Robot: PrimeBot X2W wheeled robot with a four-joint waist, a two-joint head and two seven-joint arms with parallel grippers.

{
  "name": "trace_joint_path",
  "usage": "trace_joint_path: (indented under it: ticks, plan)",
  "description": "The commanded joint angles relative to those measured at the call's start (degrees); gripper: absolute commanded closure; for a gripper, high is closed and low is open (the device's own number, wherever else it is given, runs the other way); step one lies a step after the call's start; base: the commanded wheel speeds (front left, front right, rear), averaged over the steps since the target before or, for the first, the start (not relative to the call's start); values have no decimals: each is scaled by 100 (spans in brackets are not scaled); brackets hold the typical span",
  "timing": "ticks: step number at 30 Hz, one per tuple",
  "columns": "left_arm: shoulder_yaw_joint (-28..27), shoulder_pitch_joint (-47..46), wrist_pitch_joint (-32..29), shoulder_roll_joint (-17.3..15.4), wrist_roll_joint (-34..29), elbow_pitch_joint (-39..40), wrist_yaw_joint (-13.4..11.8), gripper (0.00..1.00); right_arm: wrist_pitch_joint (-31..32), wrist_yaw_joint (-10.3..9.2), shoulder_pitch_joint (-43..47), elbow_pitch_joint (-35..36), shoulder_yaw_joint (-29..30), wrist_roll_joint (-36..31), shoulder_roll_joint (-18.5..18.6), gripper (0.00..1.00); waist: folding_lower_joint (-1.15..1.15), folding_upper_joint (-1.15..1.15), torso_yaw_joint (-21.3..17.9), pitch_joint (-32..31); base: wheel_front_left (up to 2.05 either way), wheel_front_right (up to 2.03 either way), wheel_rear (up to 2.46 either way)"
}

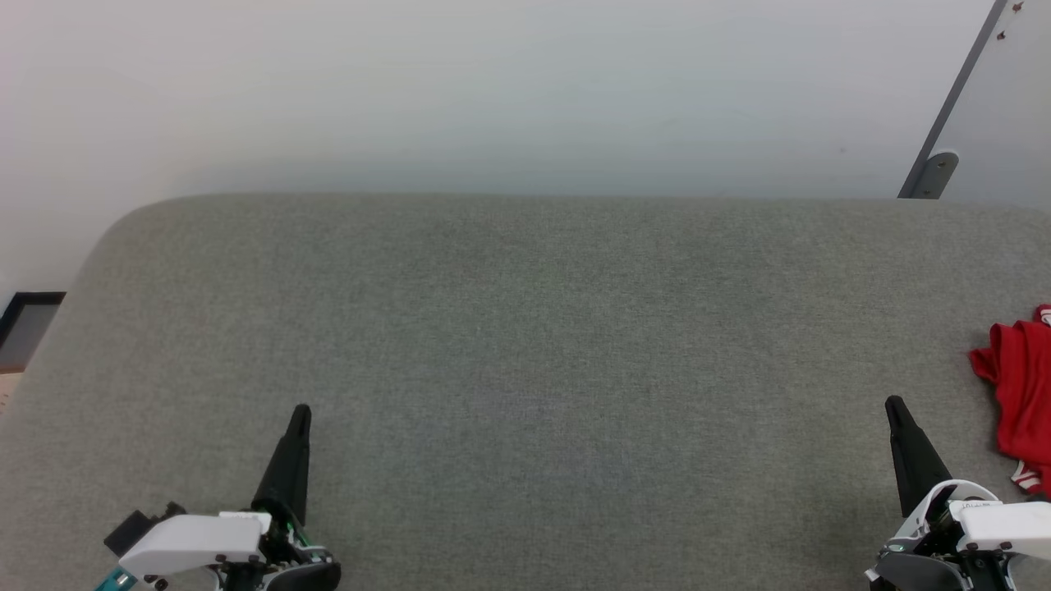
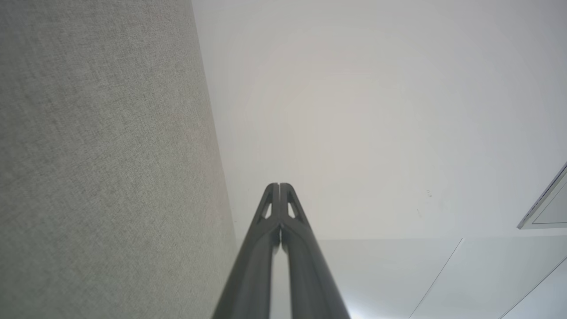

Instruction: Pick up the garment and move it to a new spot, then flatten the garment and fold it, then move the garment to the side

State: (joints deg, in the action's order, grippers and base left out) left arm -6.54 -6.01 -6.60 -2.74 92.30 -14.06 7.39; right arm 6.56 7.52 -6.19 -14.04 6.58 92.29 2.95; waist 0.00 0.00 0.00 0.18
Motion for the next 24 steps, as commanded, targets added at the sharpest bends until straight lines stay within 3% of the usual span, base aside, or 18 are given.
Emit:
trace_joint_path:
  ticks: [1,24]
  plan:
    - [-13,-57,-17,-3,12,-5,18,100,15,-6,-16,-1,0,22,-20,100,0,0,0,0,0,0,0]
    - [-14,-56,-17,-3,11,-4,18,100,15,-6,-16,-1,-1,22,-20,100,0,0,0,0,0,0,0]
